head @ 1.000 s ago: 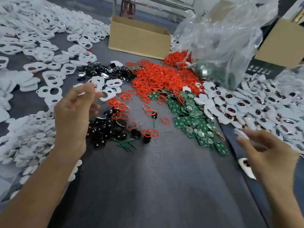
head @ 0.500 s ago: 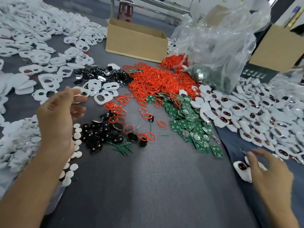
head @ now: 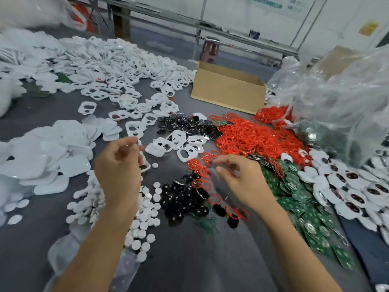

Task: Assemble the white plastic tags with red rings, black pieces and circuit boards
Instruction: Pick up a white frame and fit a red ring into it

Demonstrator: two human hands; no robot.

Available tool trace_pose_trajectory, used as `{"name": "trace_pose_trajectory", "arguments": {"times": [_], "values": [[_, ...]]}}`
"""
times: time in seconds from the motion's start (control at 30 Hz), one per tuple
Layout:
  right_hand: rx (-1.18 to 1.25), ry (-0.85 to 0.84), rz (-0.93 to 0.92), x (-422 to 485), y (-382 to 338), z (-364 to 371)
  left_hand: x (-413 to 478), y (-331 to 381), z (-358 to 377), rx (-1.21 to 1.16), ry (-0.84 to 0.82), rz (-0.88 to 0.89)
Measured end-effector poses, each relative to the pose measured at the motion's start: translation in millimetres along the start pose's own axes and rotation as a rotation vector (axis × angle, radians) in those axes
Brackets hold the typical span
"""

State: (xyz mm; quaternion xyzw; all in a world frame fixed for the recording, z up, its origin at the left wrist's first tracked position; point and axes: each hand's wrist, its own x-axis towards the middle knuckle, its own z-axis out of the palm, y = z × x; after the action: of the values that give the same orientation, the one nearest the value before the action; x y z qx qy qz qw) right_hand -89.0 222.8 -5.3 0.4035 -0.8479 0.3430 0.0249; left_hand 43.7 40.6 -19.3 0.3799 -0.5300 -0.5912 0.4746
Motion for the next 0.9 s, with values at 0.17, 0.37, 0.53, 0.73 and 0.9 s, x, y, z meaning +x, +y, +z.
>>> {"name": "trace_pose_trajectory", "arguments": {"times": [0.17, 0.37, 0.53, 0.73, 0.9], "values": [[-0.048, -0.032, 0.025, 46, -22, 34, -5, 0, 2, 0.273, -0.050, 0.198], [-0.076, 0.000, 0.055, 52, -31, 67, -16, -3, 6, 0.564, -0.117, 0.493], [-0.027, 0.038, 0.028, 57, -26, 61, -16, 3, 4, 0.791, -0.142, 0.535], [0.036, 0.059, 0.020, 59, -31, 56, 18, 13, -30, 1.393, -0.060, 0.254], [0.053, 0.069, -0.007, 59, -34, 48, 46, 20, -58, 1.415, -0.005, 0.134]]}}
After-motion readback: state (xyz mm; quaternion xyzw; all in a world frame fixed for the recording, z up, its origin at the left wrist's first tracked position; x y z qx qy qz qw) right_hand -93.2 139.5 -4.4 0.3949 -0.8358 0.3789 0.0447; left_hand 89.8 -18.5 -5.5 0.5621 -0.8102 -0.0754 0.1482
